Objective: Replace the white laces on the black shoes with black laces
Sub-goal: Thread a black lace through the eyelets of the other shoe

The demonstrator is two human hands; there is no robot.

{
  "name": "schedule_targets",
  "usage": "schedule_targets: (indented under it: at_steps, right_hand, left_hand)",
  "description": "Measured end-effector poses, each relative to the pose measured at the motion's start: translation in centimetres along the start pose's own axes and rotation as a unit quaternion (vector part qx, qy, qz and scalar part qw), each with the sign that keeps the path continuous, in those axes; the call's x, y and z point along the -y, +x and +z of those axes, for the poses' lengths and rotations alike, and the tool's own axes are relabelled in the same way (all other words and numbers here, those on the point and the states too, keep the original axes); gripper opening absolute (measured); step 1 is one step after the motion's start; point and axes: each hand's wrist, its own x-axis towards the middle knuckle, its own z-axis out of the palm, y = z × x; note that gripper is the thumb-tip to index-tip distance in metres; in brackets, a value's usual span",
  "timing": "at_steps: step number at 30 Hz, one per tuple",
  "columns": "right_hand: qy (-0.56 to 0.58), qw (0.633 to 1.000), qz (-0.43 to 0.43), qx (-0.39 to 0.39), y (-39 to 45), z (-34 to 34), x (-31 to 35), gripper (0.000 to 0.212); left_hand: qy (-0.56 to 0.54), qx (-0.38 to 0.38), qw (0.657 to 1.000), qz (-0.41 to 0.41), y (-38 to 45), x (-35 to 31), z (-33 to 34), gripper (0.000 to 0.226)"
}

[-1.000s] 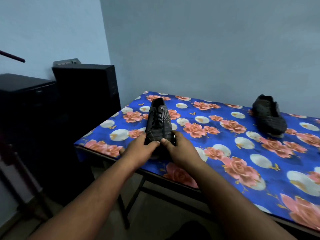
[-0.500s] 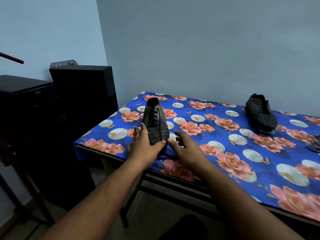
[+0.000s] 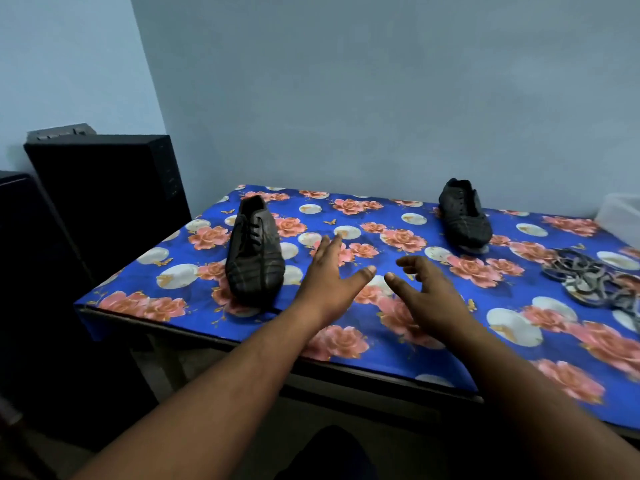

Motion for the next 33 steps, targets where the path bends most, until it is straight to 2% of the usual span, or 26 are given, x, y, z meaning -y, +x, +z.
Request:
schedule_targets:
  at_steps: [6,11,20,25,27,30,33]
  right_hand:
    - [-0.038,0.999,0.021,-0.023,1.7,-3.8,-4.7,0.045]
    - [-0.055,0.997,0.055,-0.030,4.5,-6.1,-8.1,0.048]
    - [-0.006,0.988,0.110,-0.108,12.3,-9.5,-13.4,0.050]
    - [0.046,0.982,0.115,-0.146,13.9,-9.3,-16.2,0.053]
    - [0.061,0.983,0.100,-0.139,14.1,-9.0,-16.7,0.049]
    - [0.058,0.989,0.069,-0.116,14.5,-8.9,-17.3,0.040]
    - [0.066,0.990,0.075,-0.099,14.7,-9.0,-17.1,0.040]
  left_hand:
    - [0.021,0.065,0.998,0.002,3.7,-1.7,5.1,0.082]
    - [0.131,0.073,0.988,0.026,7.7,-2.6,9.3,0.085]
    - [0.129,0.114,0.984,0.049,16.0,-4.9,16.2,0.080]
    - [0.107,0.103,0.988,0.039,18.4,-5.8,19.7,0.057]
    - [0.084,0.103,0.990,0.035,19.3,-5.9,20.8,0.062]
    - [0.059,0.086,0.994,0.020,20.8,-5.6,22.4,0.087]
    - [0.023,0.064,0.998,0.015,21.7,-5.2,23.5,0.081]
